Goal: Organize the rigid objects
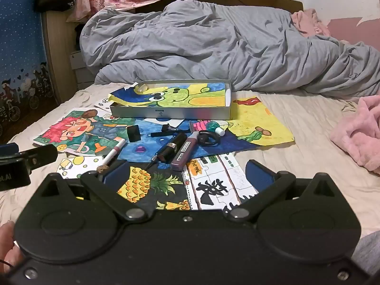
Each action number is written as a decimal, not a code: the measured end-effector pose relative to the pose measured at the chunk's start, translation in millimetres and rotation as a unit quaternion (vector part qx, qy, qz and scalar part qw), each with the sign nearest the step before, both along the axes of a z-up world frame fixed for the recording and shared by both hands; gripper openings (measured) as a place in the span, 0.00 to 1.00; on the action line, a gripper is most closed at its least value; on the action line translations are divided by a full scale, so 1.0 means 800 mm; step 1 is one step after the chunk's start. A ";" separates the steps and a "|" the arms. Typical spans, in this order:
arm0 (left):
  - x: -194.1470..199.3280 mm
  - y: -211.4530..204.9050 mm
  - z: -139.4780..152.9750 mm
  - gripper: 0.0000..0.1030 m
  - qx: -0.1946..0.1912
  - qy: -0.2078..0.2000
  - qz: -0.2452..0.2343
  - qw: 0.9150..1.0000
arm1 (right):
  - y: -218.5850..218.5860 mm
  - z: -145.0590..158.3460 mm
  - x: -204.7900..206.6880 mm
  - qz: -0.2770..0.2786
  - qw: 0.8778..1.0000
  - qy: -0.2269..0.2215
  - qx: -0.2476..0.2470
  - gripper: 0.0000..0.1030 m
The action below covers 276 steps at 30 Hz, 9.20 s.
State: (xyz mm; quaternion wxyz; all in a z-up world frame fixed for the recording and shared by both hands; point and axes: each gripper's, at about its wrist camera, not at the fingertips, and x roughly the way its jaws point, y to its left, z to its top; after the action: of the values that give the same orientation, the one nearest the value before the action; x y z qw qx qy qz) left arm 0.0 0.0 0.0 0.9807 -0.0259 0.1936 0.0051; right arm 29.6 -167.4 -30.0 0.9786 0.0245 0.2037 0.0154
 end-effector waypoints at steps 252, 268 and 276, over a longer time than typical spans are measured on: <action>0.493 -0.071 -0.059 0.29 -0.056 0.041 -0.015 0.997 | -0.045 -0.053 0.466 0.090 0.996 -0.005 -0.012 0.14; 0.512 -0.080 -0.099 0.30 -0.038 0.122 -0.010 0.992 | -0.043 -0.074 0.486 0.089 0.994 0.056 -0.014 0.31; 0.495 -0.079 -0.080 0.49 -0.040 0.114 0.003 0.993 | -0.052 -0.042 0.452 0.082 0.996 0.033 -0.016 0.71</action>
State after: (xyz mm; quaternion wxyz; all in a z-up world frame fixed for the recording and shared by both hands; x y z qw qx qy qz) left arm 395.9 -62.9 -64.0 0.9504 -0.0647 0.3041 0.0029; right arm 391.5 -209.2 -63.9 0.9671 -0.0071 0.2371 0.0918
